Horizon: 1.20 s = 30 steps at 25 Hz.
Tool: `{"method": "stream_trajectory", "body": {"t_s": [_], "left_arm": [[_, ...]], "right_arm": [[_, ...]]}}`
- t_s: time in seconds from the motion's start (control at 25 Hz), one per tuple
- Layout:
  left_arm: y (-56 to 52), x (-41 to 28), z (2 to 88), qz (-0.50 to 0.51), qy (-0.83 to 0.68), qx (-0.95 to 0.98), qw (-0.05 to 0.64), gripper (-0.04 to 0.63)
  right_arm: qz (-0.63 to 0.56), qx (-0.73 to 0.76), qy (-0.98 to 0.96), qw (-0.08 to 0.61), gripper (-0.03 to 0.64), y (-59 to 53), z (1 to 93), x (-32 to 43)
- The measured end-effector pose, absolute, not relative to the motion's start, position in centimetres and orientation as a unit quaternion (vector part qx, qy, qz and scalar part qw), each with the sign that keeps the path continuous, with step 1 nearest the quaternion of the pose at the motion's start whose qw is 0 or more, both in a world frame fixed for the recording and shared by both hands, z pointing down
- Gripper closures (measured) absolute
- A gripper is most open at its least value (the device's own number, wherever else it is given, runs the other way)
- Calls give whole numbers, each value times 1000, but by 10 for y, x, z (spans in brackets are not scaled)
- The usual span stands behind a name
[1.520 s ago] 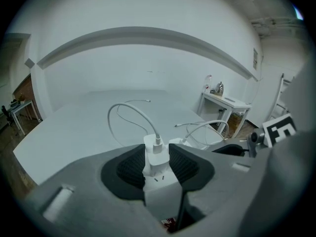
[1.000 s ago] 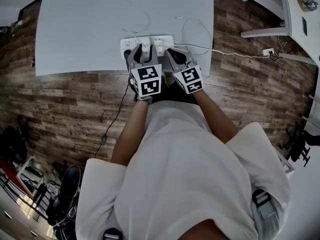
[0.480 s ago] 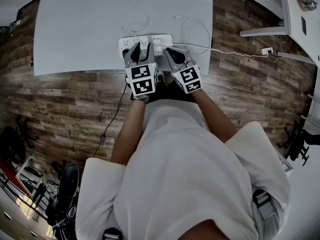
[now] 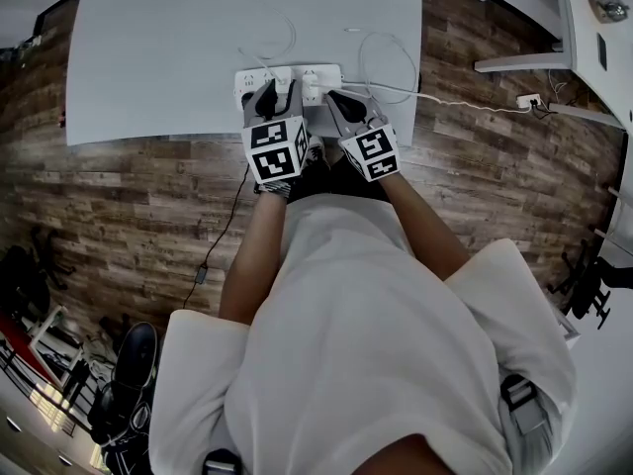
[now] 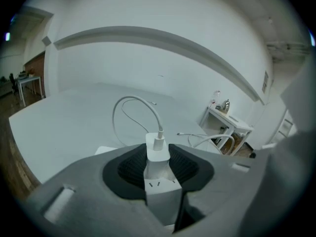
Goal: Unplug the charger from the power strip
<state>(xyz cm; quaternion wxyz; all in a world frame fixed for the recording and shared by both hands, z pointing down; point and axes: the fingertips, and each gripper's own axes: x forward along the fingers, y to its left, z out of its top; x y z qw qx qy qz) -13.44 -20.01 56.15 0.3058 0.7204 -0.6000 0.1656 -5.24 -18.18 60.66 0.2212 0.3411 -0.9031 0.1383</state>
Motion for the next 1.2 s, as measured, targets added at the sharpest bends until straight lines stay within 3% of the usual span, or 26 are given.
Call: {"method": "stream_trajectory", "body": {"t_s": [0.2,0.4,0.72,1.08,1.2], "left_arm": [[-202,-138,561,137,-602,716,326,446],[-195,-132,559,212,-596,732,253,448],[-194,-126,558,253,-587,740,209,451],[-200,-135,557,161,-595,727,302,451],[-202,-136,557,155,-595,727,305,451]], "right_arm": [[130,336,-905,225,615,-181,607,-53],[128,335,-907,221,615,-180,605,-53],[119,331,-911,217,615,-177,603,-54],[120,331,-910,217,615,-178,603,-55],[121,329,-911,218,615,-178,605,-55]]}}
